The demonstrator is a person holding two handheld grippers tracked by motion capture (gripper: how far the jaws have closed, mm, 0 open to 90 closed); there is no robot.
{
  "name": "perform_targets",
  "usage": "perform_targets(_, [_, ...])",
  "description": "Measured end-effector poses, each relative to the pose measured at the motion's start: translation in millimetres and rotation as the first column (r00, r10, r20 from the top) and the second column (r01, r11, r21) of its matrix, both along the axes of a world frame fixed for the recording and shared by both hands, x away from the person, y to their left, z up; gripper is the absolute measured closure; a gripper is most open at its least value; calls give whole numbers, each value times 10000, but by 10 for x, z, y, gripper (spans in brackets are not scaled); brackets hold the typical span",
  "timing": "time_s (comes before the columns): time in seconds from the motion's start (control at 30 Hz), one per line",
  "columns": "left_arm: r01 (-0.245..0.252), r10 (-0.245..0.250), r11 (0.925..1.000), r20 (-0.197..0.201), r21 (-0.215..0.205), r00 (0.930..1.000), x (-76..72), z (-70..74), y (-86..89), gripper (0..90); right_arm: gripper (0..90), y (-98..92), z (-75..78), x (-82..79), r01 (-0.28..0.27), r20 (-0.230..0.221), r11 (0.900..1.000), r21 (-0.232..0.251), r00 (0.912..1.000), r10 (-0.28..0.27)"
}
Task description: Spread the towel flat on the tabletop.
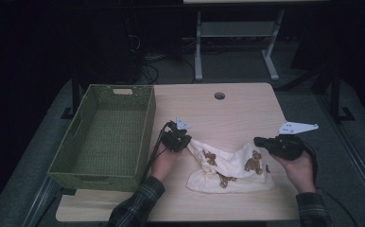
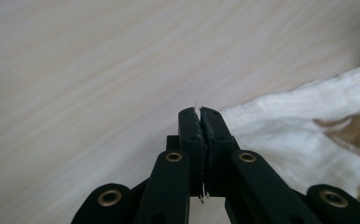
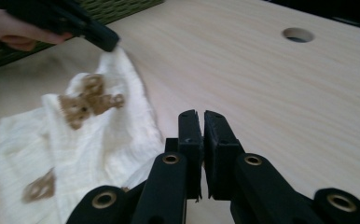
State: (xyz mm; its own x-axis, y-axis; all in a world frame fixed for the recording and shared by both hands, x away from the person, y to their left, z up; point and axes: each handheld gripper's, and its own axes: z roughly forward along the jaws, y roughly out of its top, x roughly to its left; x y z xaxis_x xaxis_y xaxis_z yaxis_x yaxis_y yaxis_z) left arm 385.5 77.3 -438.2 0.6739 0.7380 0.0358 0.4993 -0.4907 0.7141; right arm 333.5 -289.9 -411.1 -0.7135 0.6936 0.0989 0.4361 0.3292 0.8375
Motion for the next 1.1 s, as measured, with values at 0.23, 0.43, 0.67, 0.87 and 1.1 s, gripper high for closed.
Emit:
perform_targets(0.23, [-532, 543, 9981, 342, -324, 9979, 196, 140, 16, 881, 859, -130, 7, 332, 609, -114, 9980, -179, 9981, -611])
perform_targets(0.43, [-935, 958, 9950, 692, -351, 9930, 378, 253, -7, 881, 858, -165, 23, 650, 1017, -226, 9941, -381, 9945, -1026])
perform_targets(0.67, [-1522, 1555, 9877, 1129, -367, 9814, 613, 391, 75, 881, 858, -120, 100, 990, 1559, 29, 9855, -663, 9877, -1561])
perform_targets(0.87, [-1790, 1794, 9837, 1255, -141, 9757, 727, 390, 59, 880, 857, -61, 77, 1192, 1851, -36, 9795, -793, 9826, -1859])
perform_targets(1.1, [-1952, 1969, 9804, 1225, -262, 9727, 742, 355, 18, 707, 686, -75, -8, 1245, 2330, -102, 9703, -651, 9722, -2341])
